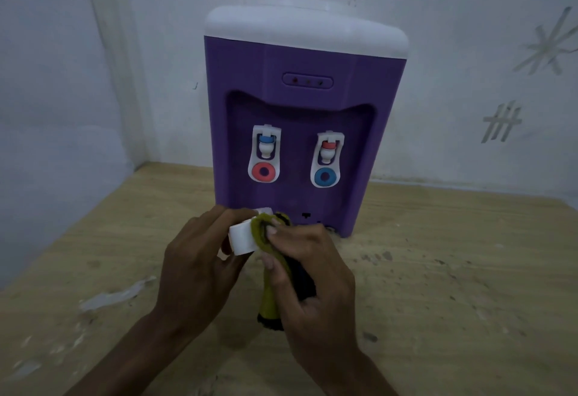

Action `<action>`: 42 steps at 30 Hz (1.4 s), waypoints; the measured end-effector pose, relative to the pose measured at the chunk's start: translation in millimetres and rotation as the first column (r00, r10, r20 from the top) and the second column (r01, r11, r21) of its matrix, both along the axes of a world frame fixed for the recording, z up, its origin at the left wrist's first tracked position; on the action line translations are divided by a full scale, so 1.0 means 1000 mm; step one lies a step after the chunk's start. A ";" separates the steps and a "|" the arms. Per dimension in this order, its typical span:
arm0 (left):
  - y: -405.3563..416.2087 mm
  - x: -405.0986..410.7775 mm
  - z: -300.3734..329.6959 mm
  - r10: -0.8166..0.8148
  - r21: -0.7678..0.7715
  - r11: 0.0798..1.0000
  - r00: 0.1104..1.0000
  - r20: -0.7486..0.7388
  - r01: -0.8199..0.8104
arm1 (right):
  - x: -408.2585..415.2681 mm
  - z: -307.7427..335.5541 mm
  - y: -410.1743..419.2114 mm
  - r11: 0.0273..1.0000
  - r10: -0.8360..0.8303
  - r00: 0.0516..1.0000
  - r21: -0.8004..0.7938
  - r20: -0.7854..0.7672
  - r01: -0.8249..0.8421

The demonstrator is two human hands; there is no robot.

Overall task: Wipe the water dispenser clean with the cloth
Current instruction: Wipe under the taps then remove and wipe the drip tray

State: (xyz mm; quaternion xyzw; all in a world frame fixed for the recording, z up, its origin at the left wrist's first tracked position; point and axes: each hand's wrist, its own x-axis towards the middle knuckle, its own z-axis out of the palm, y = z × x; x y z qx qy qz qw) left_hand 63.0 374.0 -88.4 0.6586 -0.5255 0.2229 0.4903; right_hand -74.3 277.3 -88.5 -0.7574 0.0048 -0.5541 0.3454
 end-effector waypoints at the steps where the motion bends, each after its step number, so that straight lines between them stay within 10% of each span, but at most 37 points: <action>1: 0.001 0.001 0.001 0.000 -0.004 1.000 1.000 0.016 0.000 | 0.000 0.000 0.003 0.999 0.004 1.000 -0.033 0.010 -0.003; 20: -0.001 -0.007 0.003 -0.016 -0.056 0.998 0.998 0.057 0.020 | -0.002 0.001 -0.005 0.994 -0.020 0.999 0.107 -0.036 0.024; 34: 0.006 -0.003 0.014 0.178 0.194 0.947 0.920 0.348 -0.256 | -0.005 -0.008 -0.003 0.851 -0.309 0.950 -0.460 -0.048 0.254; 42: 0.010 0.009 0.013 0.094 0.249 0.957 0.974 0.206 -0.145 | 0.001 -0.014 -0.003 0.863 -0.344 0.938 -0.409 -0.042 0.298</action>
